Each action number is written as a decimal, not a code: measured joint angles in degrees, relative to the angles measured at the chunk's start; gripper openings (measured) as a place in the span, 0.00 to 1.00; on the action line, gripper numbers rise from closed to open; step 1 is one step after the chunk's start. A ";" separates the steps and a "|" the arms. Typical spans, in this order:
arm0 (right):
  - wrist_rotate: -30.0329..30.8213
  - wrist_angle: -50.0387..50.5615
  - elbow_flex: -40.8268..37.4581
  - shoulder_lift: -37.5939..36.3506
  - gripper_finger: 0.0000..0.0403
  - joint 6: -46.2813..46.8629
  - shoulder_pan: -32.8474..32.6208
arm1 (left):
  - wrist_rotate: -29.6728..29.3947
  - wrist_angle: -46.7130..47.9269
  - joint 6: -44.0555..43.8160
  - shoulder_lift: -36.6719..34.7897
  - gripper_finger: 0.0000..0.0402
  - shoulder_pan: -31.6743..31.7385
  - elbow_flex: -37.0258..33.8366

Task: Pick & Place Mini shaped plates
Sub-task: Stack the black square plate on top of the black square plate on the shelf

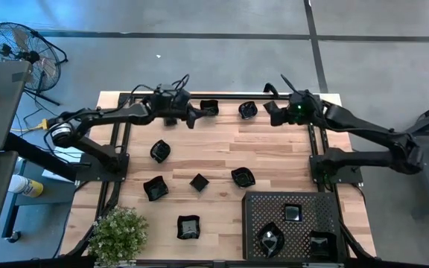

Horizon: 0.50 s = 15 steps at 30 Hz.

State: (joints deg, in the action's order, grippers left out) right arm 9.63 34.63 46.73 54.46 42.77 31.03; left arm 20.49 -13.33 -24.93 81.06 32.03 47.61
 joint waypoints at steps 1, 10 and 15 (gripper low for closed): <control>0.98 0.00 0.21 -0.25 0.00 0.55 -0.72 | 0.00 0.56 0.71 0.74 0.00 0.02 1.06; -2.95 4.94 11.83 13.61 0.00 -3.24 7.45 | -0.11 0.43 3.25 5.15 0.00 -0.17 4.16; -7.70 13.64 23.74 24.05 0.00 -14.40 13.31 | -4.60 2.68 3.72 5.15 0.00 -0.13 4.14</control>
State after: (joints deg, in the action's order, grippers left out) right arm 1.93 48.27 70.47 78.51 28.37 44.34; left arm 15.89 -10.65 -21.21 86.21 31.90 51.75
